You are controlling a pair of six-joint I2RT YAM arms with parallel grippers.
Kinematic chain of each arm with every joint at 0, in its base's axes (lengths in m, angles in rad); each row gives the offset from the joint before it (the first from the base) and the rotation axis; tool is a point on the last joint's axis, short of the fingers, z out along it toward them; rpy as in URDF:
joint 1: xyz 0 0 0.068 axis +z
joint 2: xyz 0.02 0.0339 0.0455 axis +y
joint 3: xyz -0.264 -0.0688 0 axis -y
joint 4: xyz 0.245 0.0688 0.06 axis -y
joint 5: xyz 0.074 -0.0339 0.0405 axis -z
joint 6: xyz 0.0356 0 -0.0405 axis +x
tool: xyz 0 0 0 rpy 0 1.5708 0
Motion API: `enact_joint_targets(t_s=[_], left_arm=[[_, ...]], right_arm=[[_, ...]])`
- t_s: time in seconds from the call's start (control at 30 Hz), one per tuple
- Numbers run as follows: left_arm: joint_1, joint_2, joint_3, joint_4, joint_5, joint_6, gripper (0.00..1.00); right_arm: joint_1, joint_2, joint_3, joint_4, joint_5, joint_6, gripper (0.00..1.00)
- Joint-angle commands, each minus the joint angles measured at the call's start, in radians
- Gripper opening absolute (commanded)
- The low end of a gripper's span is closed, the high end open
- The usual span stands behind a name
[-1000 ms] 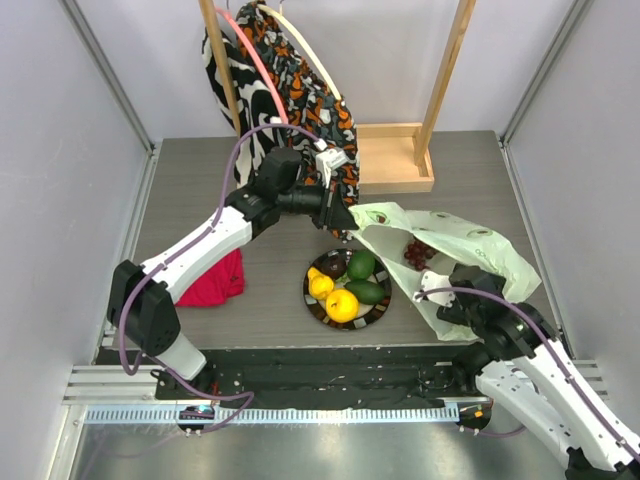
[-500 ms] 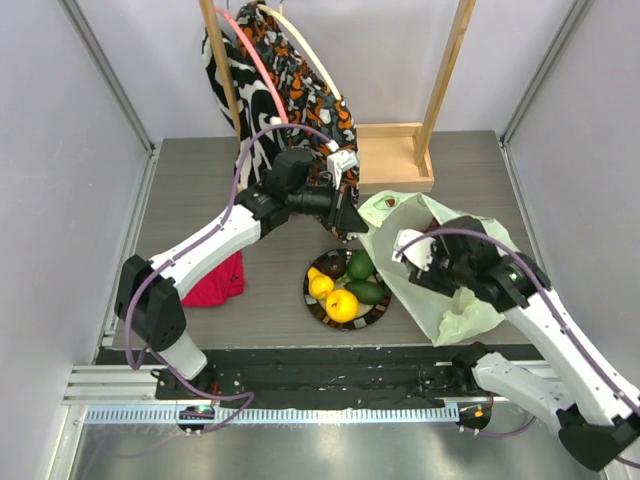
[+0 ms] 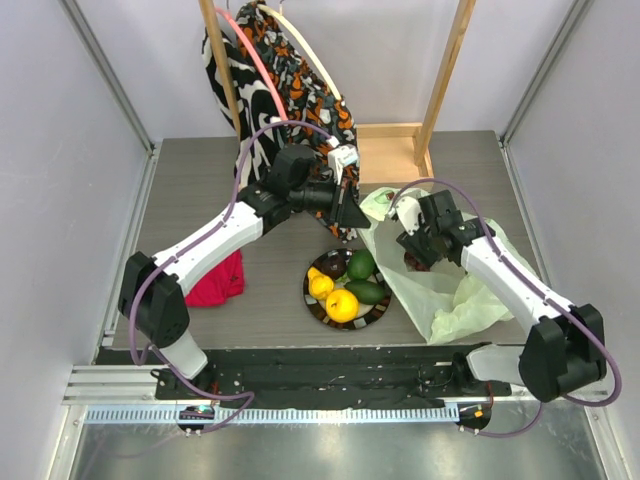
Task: Take the fake fruits out of the plastic bag
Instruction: Take out the fake fruit from the plastic bag.
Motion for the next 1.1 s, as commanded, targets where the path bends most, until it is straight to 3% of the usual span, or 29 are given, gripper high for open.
enact_joint_targets(t_s=[0.0,0.4,0.43,0.53,0.57,0.63,0.83,1.07], left_arm=[[-0.001,0.009,0.039,0.042,0.008,-0.015,0.0],[-0.003,0.011,0.027,0.022,-0.003,0.017,0.0],[-0.003,0.011,0.026,0.017,-0.004,0.018,0.0],[-0.003,0.009,0.022,0.017,-0.01,0.023,0.0],[-0.003,0.011,0.024,0.017,-0.012,0.023,0.0],[-0.003,0.014,0.027,0.016,-0.016,0.023,0.0],[-0.003,0.046,0.068,0.019,-0.041,0.023,0.0],[-0.003,0.123,0.168,0.022,-0.062,0.02,0.0]], right_arm=[[-0.05,0.066,0.024,0.159,0.058,0.046,0.59],[-0.099,0.387,0.061,0.378,0.092,-0.058,0.63],[-0.102,0.401,0.07,0.394,0.092,-0.072,0.59],[-0.109,0.436,0.076,0.417,0.09,-0.14,0.33],[-0.111,0.441,0.081,0.417,0.09,-0.146,0.15],[-0.117,0.424,0.097,0.403,0.073,-0.147,0.02],[-0.117,0.251,0.203,0.172,-0.15,-0.042,0.01],[-0.117,0.036,0.246,-0.026,-0.273,0.009,0.01]])
